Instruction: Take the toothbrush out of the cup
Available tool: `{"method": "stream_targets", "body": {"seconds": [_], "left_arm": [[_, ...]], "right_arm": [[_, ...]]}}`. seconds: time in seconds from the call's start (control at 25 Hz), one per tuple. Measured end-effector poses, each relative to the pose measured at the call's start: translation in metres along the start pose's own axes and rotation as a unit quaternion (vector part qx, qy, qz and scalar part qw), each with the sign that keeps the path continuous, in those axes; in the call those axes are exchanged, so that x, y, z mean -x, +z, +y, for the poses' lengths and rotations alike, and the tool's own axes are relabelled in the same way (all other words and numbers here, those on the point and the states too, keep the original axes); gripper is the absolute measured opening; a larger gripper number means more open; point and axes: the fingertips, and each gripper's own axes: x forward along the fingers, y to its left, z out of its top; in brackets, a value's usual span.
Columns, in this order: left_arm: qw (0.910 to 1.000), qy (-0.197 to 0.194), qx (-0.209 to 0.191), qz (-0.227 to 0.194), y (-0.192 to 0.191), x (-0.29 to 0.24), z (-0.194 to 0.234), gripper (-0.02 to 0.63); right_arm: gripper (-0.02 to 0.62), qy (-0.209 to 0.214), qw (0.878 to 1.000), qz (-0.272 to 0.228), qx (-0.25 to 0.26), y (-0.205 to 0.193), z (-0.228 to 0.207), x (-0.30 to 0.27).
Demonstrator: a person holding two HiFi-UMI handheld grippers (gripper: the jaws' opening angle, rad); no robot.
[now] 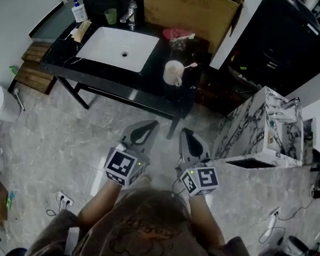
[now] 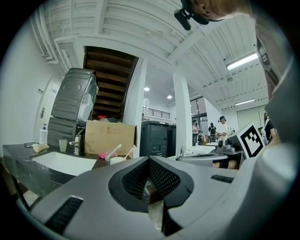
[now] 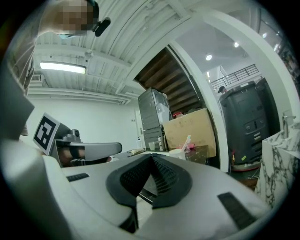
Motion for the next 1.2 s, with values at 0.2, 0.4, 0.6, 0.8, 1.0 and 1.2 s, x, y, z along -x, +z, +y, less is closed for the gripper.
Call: {"method": "stream_targets", "body": {"seconds": [0.2, 0.4, 0.6, 0.8, 1.0, 1.2], "left_arm": [[0.9996, -0.013, 0.013, 0.020, -0.004, -0.005, 0.002, 0.003], [0.9999, -0.012, 0.010, 0.003, 0.006, -0.021, 0.016, 0.003], [0.9999, -0.011, 0.010, 0.002, 0.007, -0.040, 0.028, 0.003], [0.9999, -0.007, 0.010, -0.002, 0.010, -0.061, 0.041, 0.003], [0.9999, -0.007, 0.008, -0.002, 0.012, -0.081, 0.051, 0.003], [0.9999, -0.005, 0.010, 0.007, 0.013, -0.094, 0.059, 0.003]], "right_arm": [[0.000, -0.005, 1.000, -0.002, 0.000, 0.007, -0.003, -0.008], [0.000, -0.007, 1.000, -0.005, -0.003, 0.010, -0.013, -0.022], [0.000, -0.003, 1.000, 0.002, 0.001, 0.010, -0.028, -0.040], [0.000, 0.009, 1.000, 0.005, 0.003, 0.013, -0.039, -0.062], [0.000, 0.014, 1.000, 0.004, 0.000, 0.017, -0.054, -0.078], [0.000, 0.020, 1.000, 0.006, -0.004, 0.017, -0.061, -0.094]]}}
